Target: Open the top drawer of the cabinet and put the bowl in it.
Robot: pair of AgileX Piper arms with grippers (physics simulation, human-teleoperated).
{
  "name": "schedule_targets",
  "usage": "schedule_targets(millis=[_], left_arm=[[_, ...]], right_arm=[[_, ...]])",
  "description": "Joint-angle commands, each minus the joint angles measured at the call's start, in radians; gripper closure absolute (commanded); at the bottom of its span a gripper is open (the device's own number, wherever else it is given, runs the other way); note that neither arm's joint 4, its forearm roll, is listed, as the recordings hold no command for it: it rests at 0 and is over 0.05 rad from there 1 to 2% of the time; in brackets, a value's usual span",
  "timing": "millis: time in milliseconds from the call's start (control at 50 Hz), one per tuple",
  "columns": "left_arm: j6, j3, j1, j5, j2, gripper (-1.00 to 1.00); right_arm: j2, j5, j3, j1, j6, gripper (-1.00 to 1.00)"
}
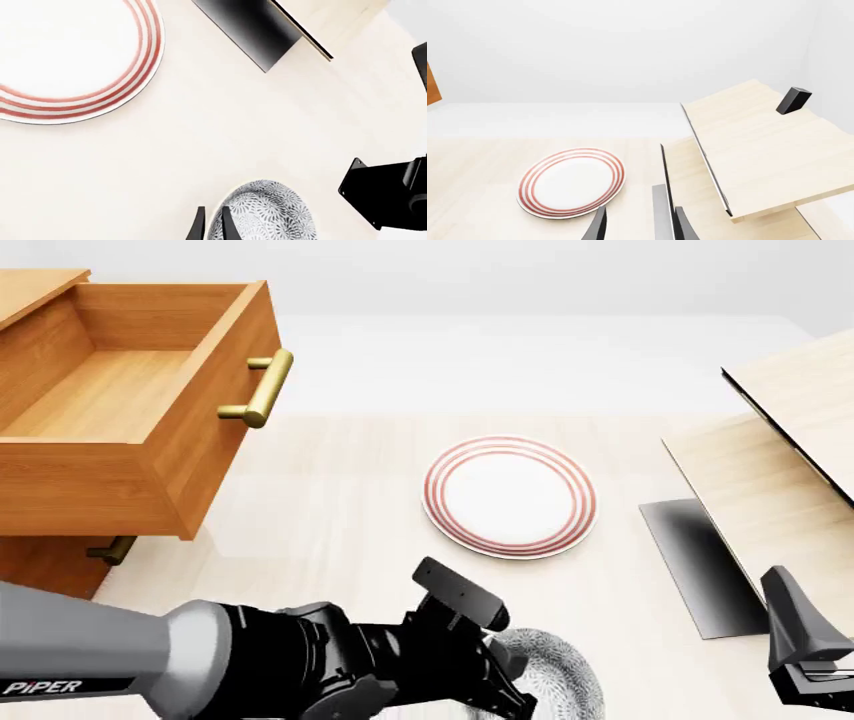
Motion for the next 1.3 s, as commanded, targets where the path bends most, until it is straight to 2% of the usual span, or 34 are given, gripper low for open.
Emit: schedule_targets(millis=[20,180,360,460,560,620,820,1300], left_arm=[[-0.038,-0.008,0.016,0.054,-0.067,1.00],[-0.049,-0.011,0.038,0.100,-0.113,1.00],[-0.044,-0.062,0.062,0.190,-0.161,1.00],[-0.076,-0.084,0.059,0.214,-0.169,1.00],[-0.062,-0.096,0.074,0.240,-0.179,1.00],[-0.077,-0.116,0.056,0.247,-0.176,1.00],[-0.090,-0.144,0.083,0.302,-0.187,1.00],[-0.072,-0.316,0.193,0.541,-0.259,1.00]], right_arm=[[-0.001,0.000,0.001,0.000,0.000,-1.00],[-0.001,0.000,0.001,0.000,0.000,-1.00],[-0.001,0.000,0.001,0.000,-0.001,-1.00],[-0.001,0.000,0.001,-0.003,-0.001,-1.00],[-0.001,-0.001,0.001,-0.003,0.000,-1.00],[0.000,-0.002,0.001,-0.003,-0.001,-1.00],[0.003,-0.005,0.001,-0.003,0.000,-1.00],[0.001,-0.002,0.001,-0.003,0.000,-1.00]])
